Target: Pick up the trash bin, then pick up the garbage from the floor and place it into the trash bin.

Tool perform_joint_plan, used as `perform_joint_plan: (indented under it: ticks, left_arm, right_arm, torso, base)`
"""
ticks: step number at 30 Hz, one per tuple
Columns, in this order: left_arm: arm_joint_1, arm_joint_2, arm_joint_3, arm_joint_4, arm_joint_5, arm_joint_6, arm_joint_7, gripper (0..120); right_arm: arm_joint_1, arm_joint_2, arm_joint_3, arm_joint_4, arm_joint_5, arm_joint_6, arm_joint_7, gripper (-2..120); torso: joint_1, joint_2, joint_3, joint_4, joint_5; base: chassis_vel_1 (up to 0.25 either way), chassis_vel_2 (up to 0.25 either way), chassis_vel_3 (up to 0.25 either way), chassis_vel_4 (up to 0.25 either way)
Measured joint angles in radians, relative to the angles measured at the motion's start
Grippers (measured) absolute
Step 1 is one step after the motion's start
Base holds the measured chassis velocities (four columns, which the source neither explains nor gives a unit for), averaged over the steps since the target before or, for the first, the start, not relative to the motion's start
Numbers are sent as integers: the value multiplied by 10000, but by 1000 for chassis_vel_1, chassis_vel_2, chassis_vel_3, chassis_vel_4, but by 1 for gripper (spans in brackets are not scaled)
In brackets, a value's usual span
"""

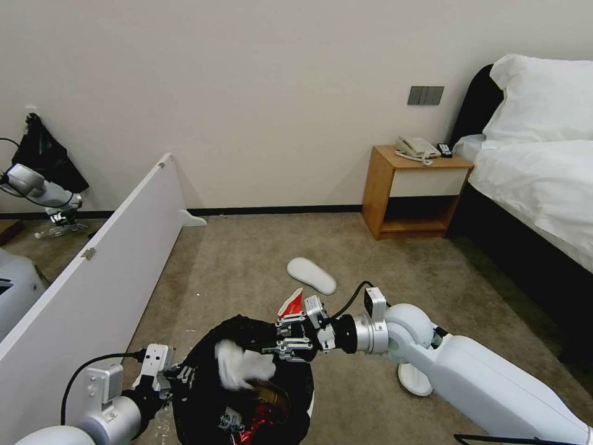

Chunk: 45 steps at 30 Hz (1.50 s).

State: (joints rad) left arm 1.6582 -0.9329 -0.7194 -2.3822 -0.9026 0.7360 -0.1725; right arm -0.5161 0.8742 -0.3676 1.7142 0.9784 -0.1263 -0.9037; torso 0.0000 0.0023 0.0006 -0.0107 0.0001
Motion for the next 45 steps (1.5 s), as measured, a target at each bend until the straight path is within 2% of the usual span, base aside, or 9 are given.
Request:
perform_joint_plan:
  ticks: [13, 15, 19, 21, 22, 25, 28, 36, 45]
  left_arm:
    - [-10, -139, -71, 28, 41, 1, 14, 3]
    - [-18, -227, -121, 42, 149, 0, 84, 3]
    - [-18, -350, -176, 33, 270, -21, 171, 3]
    - [77, -621, -250, 19, 447, -94, 322, 3]
    - [77, -621, -250, 19, 447, -94, 322, 3]
    - [211, -872, -285, 51, 679, -179, 521, 3]
    - [135, -946, -265, 94, 773, -203, 545, 3]
    - [57, -951, -208, 302, 952, -309, 740, 3]
    - [54, -1119, -35, 573, 1246, -423, 930, 3]
  right_arm:
    - [-600, 490, 1194, -314, 161, 1052, 1557, 91]
    - [-1355, 761, 2306, -678, -256, 1978, 4917, 99]
    - [-2196, 768, 3199, -435, -1120, 2074, 7736, 100]
    - [-3328, 713, 3876, 565, -2635, 881, 10739, 100]
    - [-3328, 713, 3876, 565, -2635, 881, 10739, 100]
    - [-4551, 727, 4167, 2060, -4277, -2562, 14586, 100]
    - [-5296, 882, 4849, 2362, -4504, -2448, 14736, 100]
    - [-7867, 1388, 7495, 1677, -3961, 1618, 10129, 100]
    - [-9731, 3165, 9787, 1648, -5722, 3158, 7923, 100]
  torso:
    - [0, 0, -1, 1, -2]
    - [0, 0, 0, 6, 1]
    - [0, 0, 0, -3, 3]
    - [0, 0, -1, -9, -1]
    - [0, 0, -1, -9, -1]
    - [0, 0, -1, 4, 2]
    - [-1, 1, -3, 3, -6]
    - [0, 1, -1, 0, 0]
    - [-1, 1, -2, -1, 3]
  base:
    - [0, 0, 0, 0]
    - [0, 0, 0, 0]
    - [0, 0, 0, 0]
    - [0, 0, 0, 0]
    - [0, 0, 0, 0]
    - [0, 0, 0, 0]
    - [0, 0, 0, 0]
    - [0, 0, 0, 0]
    - [0, 0, 0, 0]
